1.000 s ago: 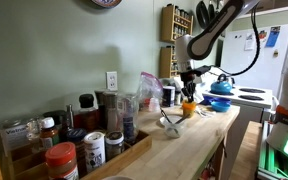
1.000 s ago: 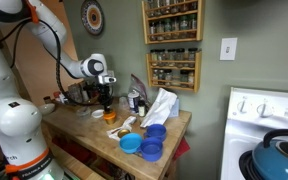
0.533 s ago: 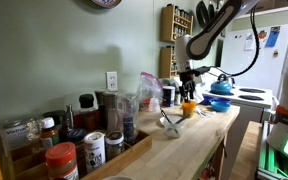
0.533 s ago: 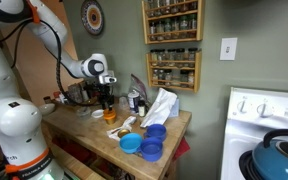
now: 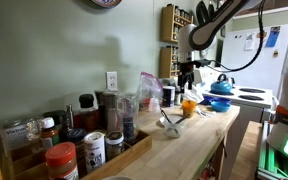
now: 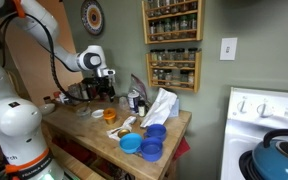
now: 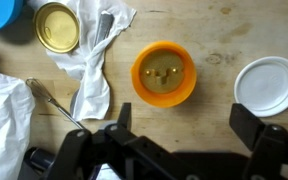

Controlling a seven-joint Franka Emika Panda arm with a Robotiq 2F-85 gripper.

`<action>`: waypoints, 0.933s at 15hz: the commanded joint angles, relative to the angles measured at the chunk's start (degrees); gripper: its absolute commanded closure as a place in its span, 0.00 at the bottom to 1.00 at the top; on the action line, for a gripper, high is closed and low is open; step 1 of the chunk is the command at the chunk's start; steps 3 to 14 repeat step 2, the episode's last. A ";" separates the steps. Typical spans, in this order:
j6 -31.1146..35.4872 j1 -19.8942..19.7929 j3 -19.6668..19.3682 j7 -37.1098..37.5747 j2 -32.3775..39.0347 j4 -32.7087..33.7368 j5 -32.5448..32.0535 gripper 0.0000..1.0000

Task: Put the brown lid in the orange cup

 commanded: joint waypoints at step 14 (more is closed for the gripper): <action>-0.10 0.58 0.35 -2.31 -2.46 -1.06 -0.31 0.00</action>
